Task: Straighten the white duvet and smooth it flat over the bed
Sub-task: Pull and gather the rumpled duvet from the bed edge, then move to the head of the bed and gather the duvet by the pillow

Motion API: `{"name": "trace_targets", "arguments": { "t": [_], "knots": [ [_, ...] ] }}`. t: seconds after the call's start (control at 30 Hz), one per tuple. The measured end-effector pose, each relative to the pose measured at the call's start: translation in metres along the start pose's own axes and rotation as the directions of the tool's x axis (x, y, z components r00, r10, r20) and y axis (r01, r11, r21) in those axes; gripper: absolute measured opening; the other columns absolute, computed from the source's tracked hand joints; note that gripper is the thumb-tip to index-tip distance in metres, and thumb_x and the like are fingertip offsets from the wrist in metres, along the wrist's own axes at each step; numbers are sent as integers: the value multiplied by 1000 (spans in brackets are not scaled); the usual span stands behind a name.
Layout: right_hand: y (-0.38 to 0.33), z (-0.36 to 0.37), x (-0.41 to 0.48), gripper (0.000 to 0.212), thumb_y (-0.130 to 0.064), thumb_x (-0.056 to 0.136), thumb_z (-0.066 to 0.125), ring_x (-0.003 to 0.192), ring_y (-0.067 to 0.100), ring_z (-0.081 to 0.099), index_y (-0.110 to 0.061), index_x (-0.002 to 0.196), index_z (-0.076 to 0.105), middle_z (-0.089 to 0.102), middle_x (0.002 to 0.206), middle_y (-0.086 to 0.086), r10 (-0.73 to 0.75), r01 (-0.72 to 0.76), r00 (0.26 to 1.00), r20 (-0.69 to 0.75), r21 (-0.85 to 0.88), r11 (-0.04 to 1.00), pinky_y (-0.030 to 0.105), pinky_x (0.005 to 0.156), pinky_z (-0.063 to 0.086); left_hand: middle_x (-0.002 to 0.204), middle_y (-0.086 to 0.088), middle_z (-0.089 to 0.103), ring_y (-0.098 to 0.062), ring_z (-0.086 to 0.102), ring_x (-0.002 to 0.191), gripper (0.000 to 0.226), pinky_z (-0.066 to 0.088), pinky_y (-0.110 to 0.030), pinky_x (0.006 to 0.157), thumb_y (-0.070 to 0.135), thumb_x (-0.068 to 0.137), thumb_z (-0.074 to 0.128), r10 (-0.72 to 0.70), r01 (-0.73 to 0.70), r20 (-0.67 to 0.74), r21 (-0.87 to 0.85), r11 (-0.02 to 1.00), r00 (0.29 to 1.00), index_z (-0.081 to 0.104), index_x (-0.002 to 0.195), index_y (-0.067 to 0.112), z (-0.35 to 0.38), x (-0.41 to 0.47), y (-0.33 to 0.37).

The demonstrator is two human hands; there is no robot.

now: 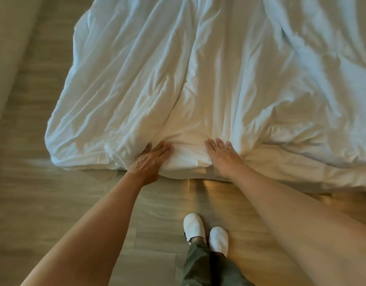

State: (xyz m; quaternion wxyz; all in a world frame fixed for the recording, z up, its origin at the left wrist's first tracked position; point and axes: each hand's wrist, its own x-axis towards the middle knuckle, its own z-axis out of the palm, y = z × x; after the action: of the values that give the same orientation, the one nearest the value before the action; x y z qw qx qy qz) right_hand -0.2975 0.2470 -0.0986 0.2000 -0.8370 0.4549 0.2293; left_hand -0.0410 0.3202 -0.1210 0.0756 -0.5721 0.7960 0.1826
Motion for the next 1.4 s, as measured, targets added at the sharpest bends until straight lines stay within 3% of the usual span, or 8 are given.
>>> {"name": "trace_targets", "arguments": {
  "t": [0.13,0.27,0.37,0.53,0.87,1.4],
  "knots": [
    [-16,-32,-10,91,-35,88,49,149,19,-14,-18,154,-10,-14,162,1,-123,122,991,56,22,992,51,119,-5,162,-1,-4,-21,-5,149,100,-4,-43,120,31,81,65,-38,39,-18,66,997,999,-1,155,17,-38,-15,-2],
    [-50,-79,-10,87,-50,90,41,148,17,-17,-18,155,-8,-13,162,-1,-132,135,988,-75,32,990,48,120,-7,162,0,-11,-18,-12,148,91,-2,-45,121,55,91,45,-171,176,-68,80,981,983,-9,154,19,-85,-29,-17],
    [-83,-117,-9,85,-50,92,38,148,19,-16,-16,155,-8,-12,162,1,-124,126,988,-92,25,992,48,120,-5,162,-2,-8,-20,-9,149,82,-2,-45,121,54,95,39,-275,279,-94,34,960,957,-4,155,18,-120,-45,-38],
    [-151,-167,7,84,-49,91,38,149,17,-14,-16,155,-6,-11,163,-1,-94,99,987,-134,29,995,49,120,-1,163,-3,-4,-22,-7,149,77,-1,-47,121,48,98,39,-319,322,-101,18,946,942,-2,155,17,-162,-83,-100],
    [-302,-223,47,82,-51,94,38,149,17,-12,-15,155,-4,-9,163,0,30,-18,983,-179,66,998,49,120,1,163,-5,1,-24,-3,149,77,0,-48,118,42,96,44,-260,267,-119,48,963,958,2,154,15,-214,-146,-240],
    [-378,-326,175,84,-56,94,41,150,20,-9,-14,155,2,-3,163,1,155,-128,978,-142,179,975,50,120,8,162,-5,7,-23,4,149,76,3,-50,120,39,95,48,-186,191,-82,64,979,979,5,154,17,-317,-113,-395]
  ]
}}
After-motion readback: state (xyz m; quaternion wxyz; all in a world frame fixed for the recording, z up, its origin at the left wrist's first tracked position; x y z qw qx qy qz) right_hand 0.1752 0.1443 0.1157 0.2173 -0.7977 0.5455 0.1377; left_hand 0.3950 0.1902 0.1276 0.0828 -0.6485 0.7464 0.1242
